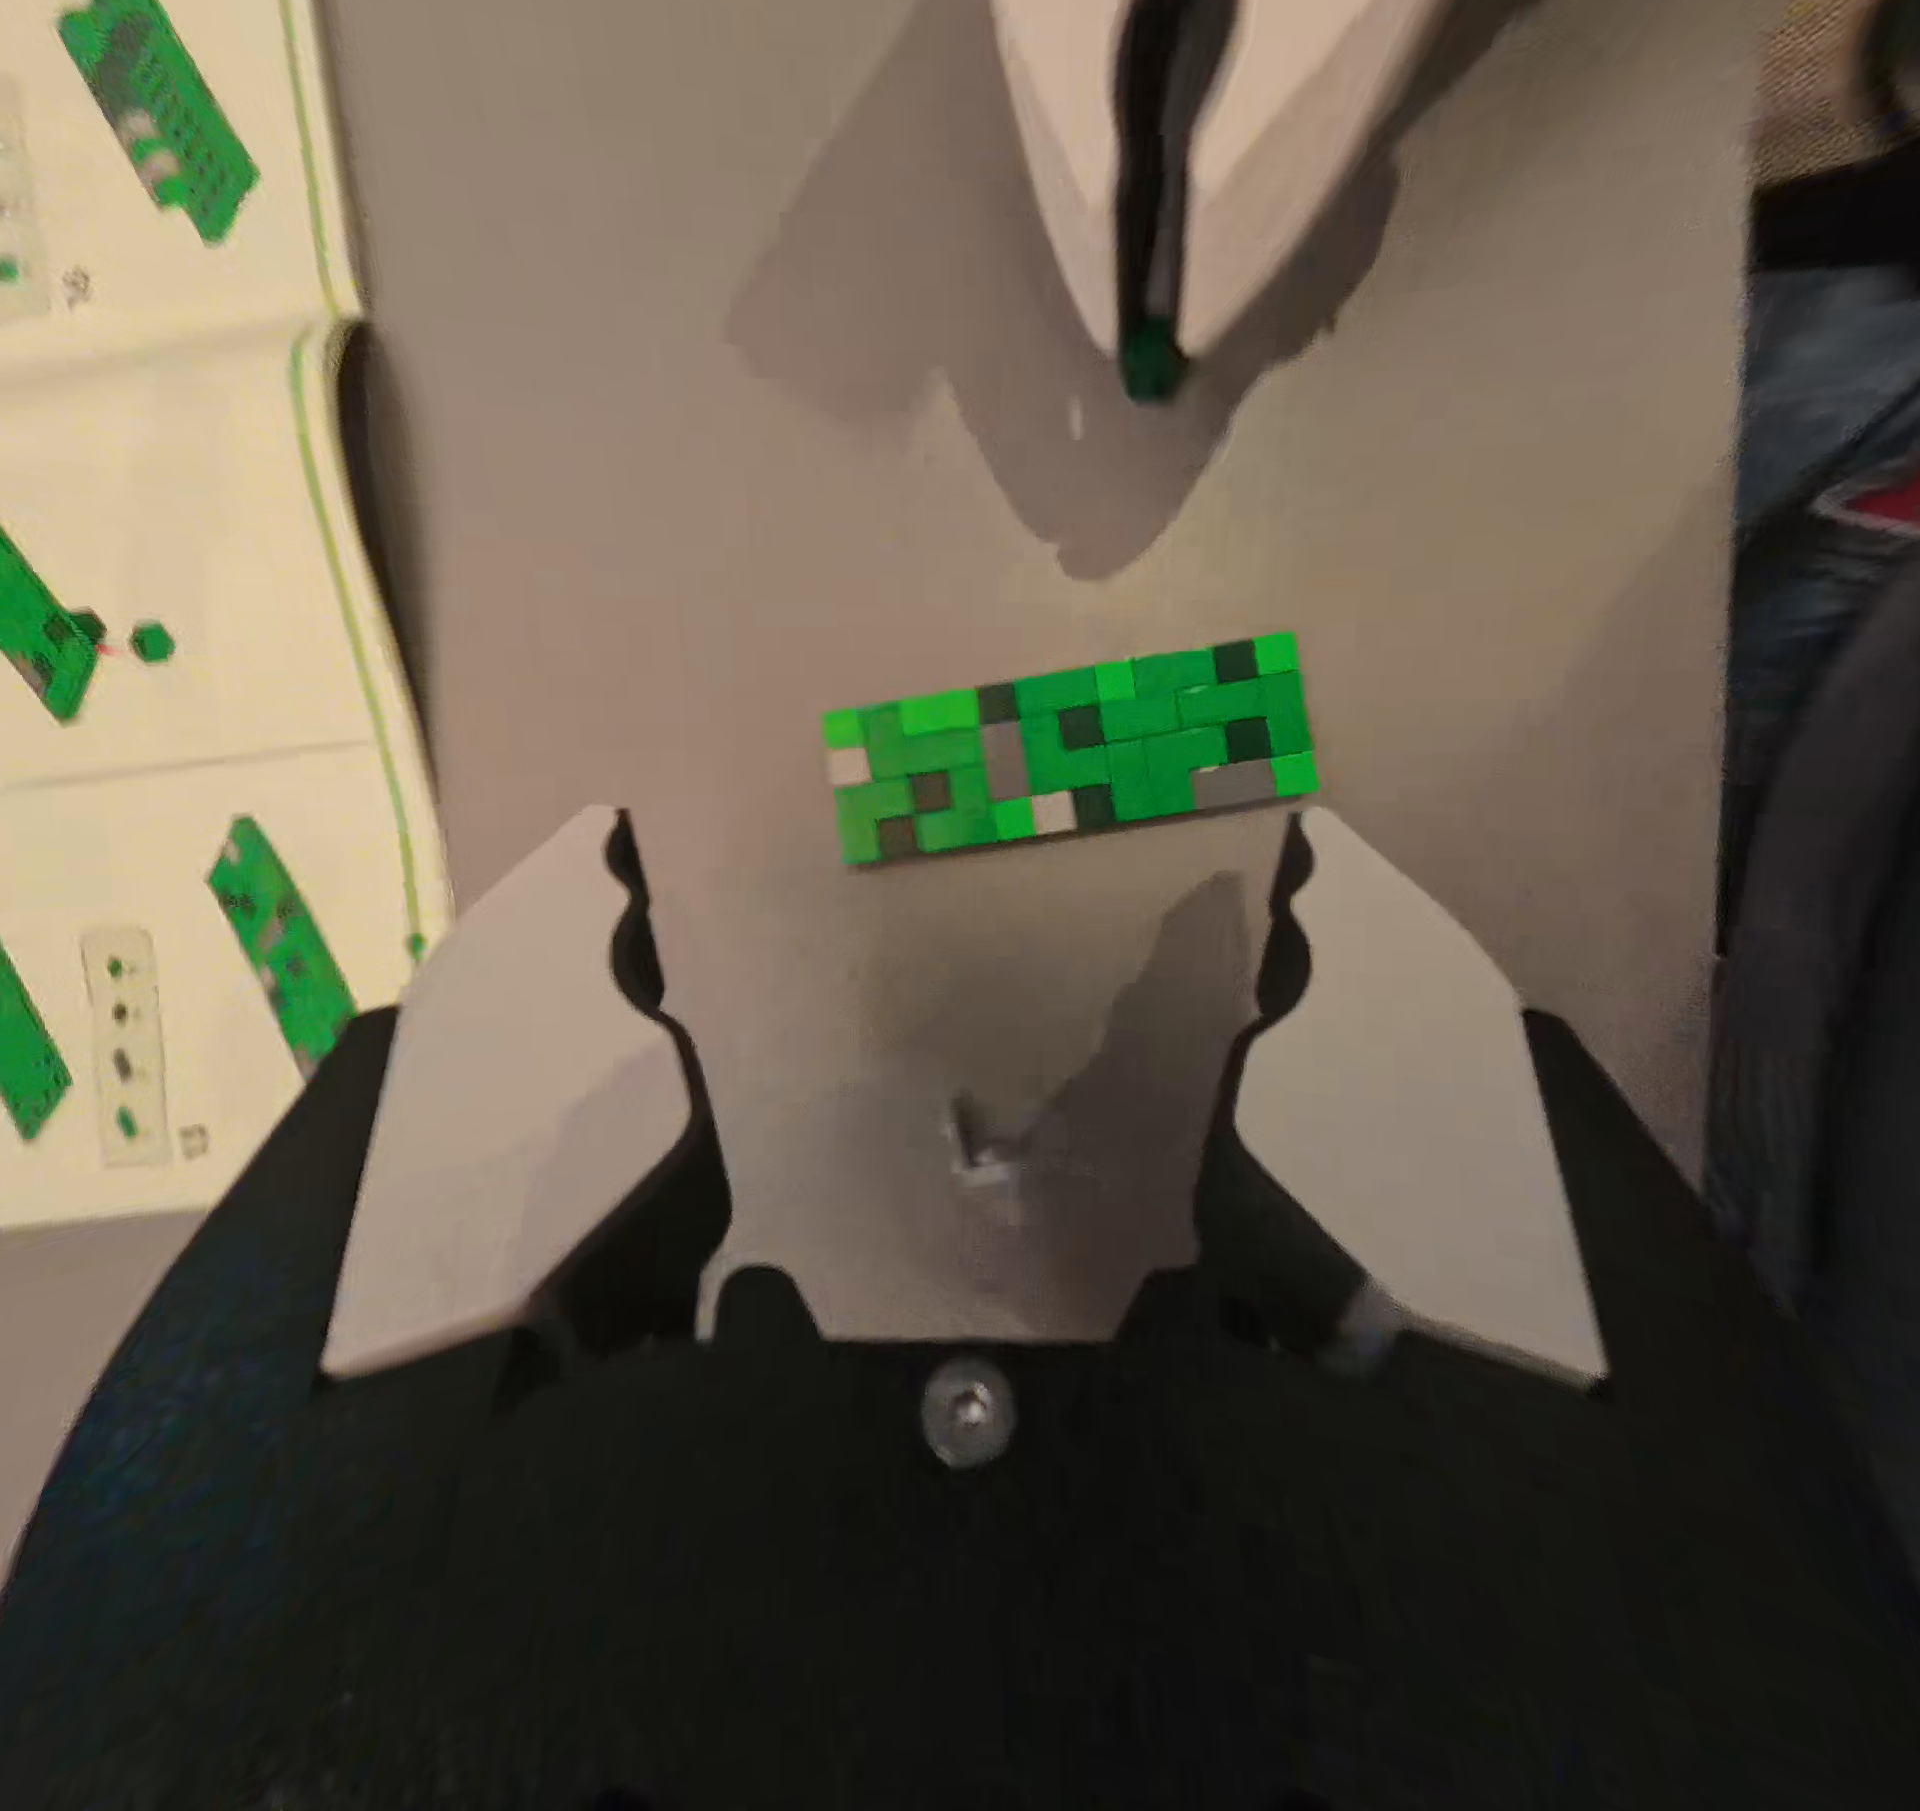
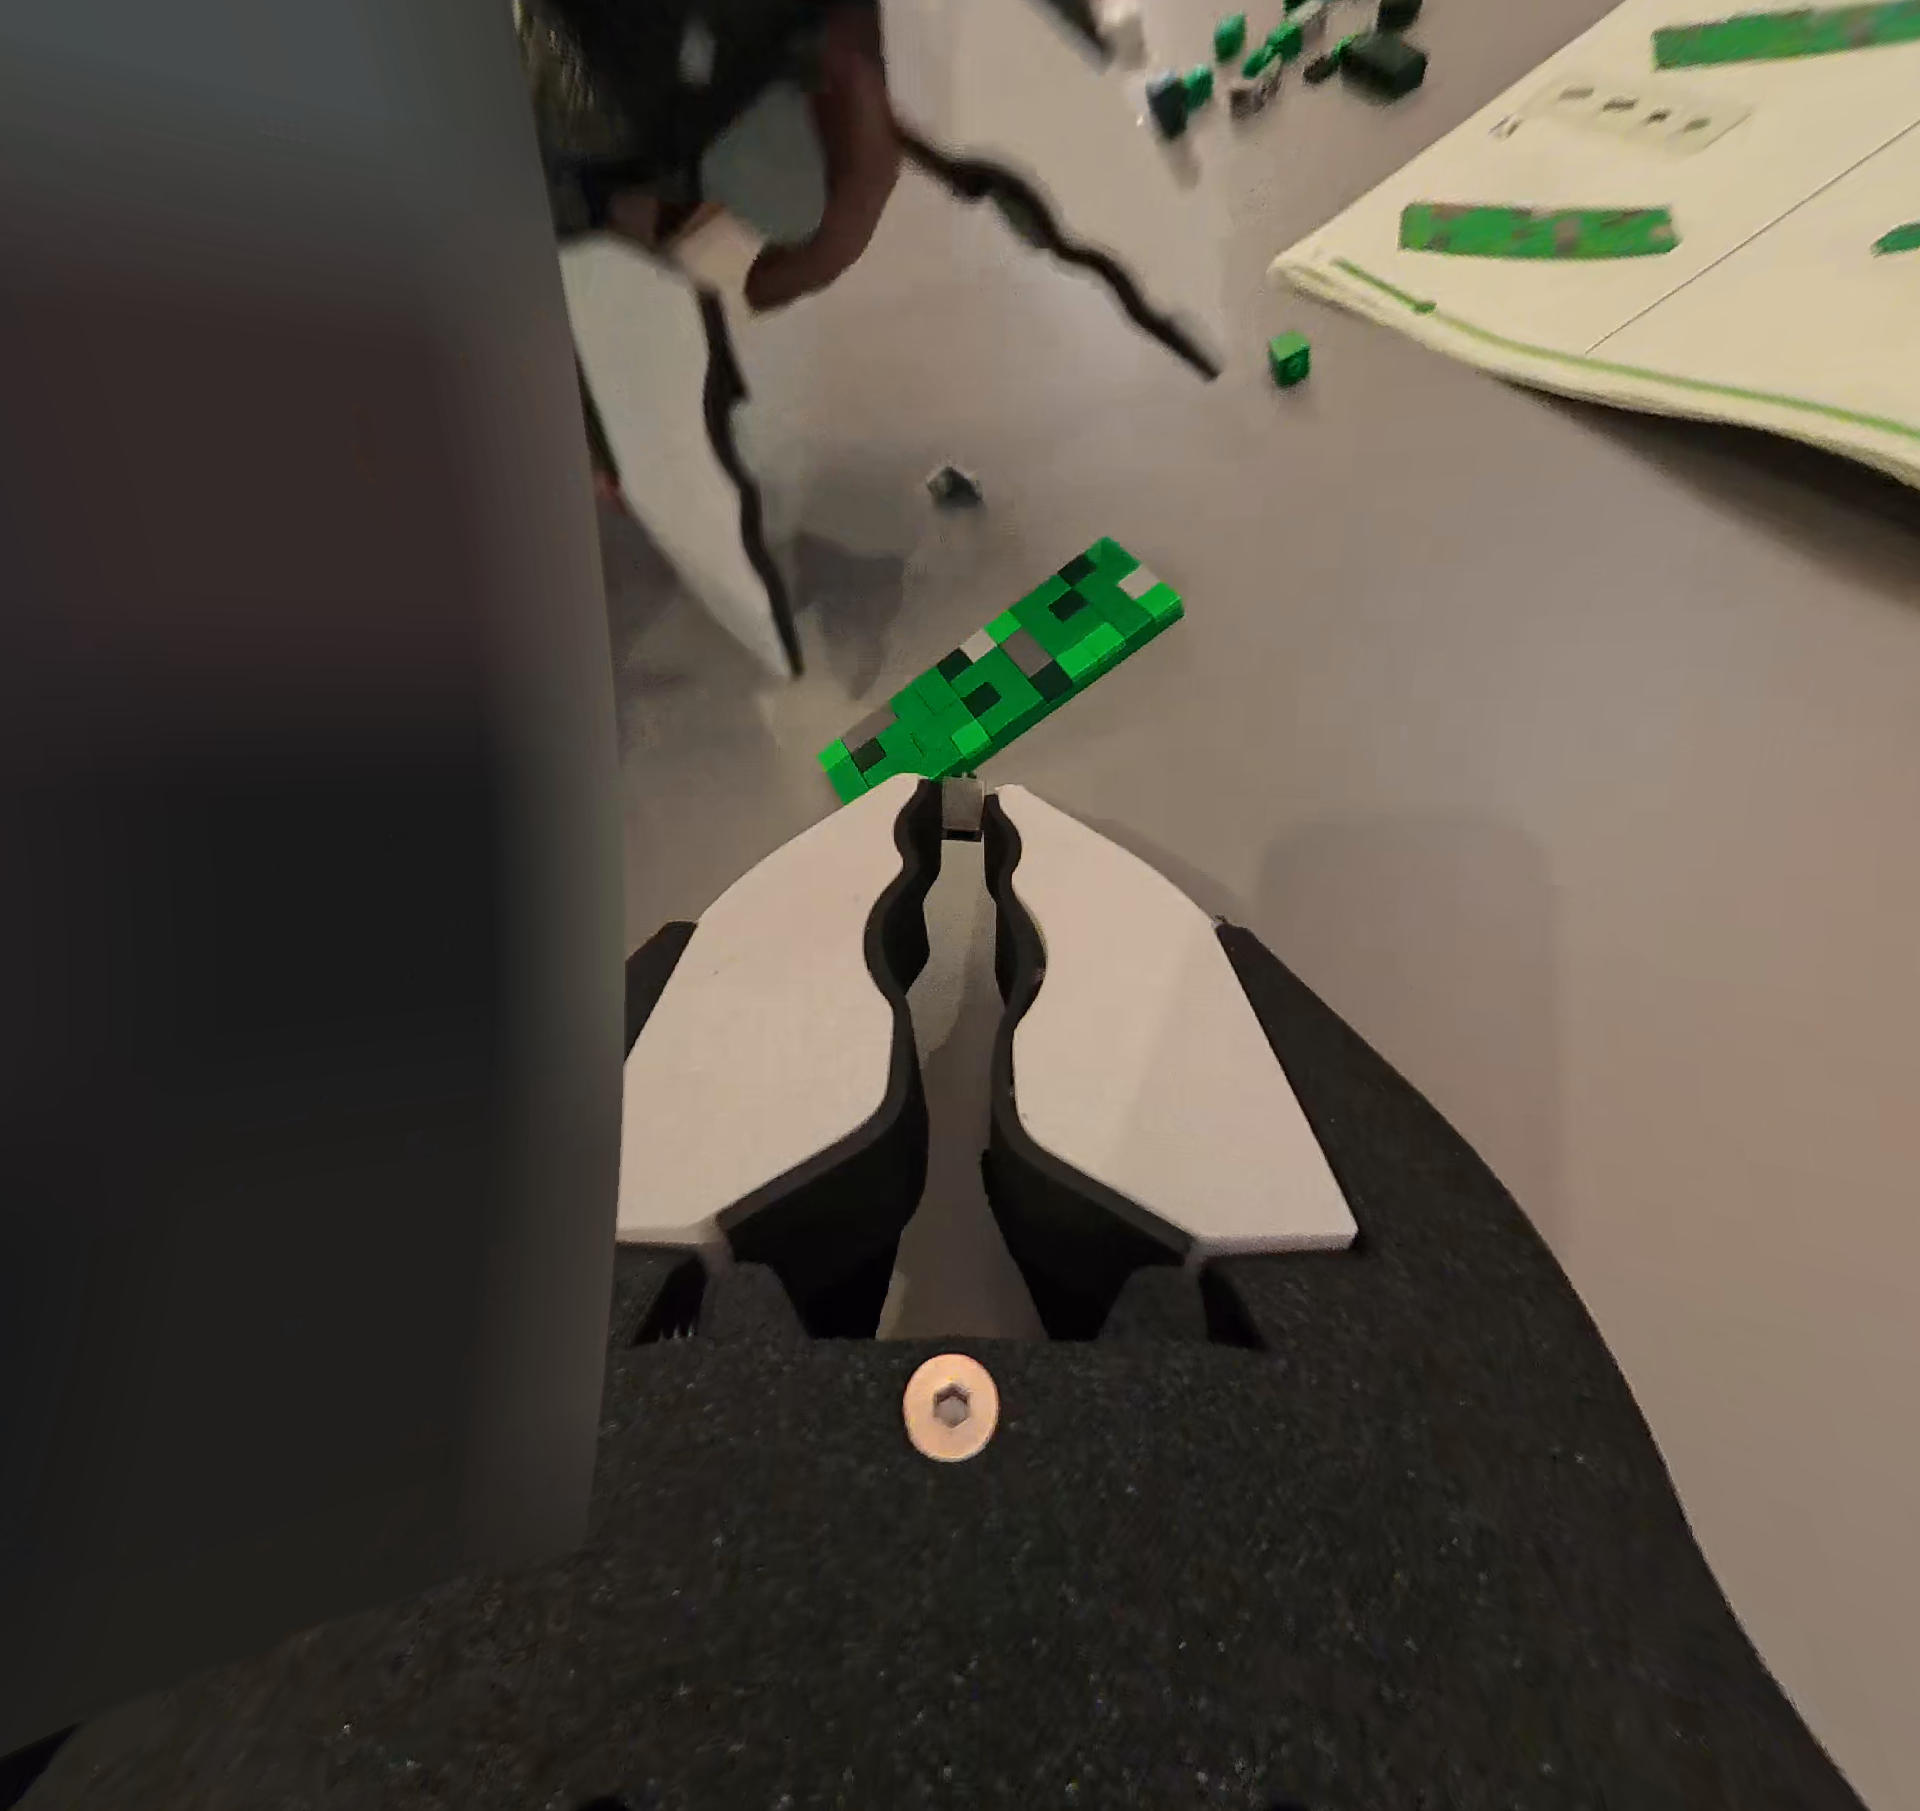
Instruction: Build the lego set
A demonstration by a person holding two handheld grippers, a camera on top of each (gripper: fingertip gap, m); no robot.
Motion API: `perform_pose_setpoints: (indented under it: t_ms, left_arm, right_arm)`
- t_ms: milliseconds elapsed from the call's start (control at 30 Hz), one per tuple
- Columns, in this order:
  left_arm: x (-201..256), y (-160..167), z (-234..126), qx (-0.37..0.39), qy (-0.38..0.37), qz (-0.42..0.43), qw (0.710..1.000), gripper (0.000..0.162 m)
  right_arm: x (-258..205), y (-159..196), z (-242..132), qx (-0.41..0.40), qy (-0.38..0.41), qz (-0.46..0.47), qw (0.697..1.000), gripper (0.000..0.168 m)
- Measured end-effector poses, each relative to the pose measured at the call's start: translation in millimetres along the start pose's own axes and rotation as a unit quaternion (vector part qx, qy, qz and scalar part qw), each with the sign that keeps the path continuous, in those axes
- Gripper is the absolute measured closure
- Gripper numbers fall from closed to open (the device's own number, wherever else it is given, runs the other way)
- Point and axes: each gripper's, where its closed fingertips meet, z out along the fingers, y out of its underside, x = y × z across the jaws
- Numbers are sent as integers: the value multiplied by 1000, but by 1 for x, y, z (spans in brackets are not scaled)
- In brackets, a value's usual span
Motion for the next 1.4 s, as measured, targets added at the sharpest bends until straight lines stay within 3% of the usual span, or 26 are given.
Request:
perform_pose_setpoints:
  t_ms: [133,300,567,733,800,833,1033,1133,1233,1400]
  left_arm:
    - [16,-1,21,-11,-45,-23,999,34]
    - [16,-2,30,-23,-35,-71,997,31]
    - [20,4,32,-94,3,-66,993,30]
    - [25,6,30,-135,24,-61,989,41]
    - [27,5,27,-137,28,-45,989,59]
    - [28,5,27,-133,29,-42,990,61]
    - [26,5,25,-70,21,-52,996,61]
    - [21,-1,21,-4,12,-57,998,62]
    - [17,-27,7,136,20,-62,989,62]
    - [7,-65,-26,370,36,-29,928,62]
  right_arm:
    - [2,-1,-7,9,0,-17,1000,161]
    - [4,4,-10,2,-2,-37,999,161]
    - [-2,2,-14,31,-14,-78,996,161]
    - [-4,-1,-17,49,-21,-80,995,161]
    - [-5,-2,-18,54,-22,-85,995,161]
    - [-5,-2,-18,56,-22,-90,994,161]
    - [-4,-7,-17,66,-24,-108,992,161]
    - [-8,-11,-16,80,-31,-132,988,161]
    - [-13,-18,-15,99,-22,-172,980,161]
    - [-25,-41,-18,140,-31,-208,968,161]
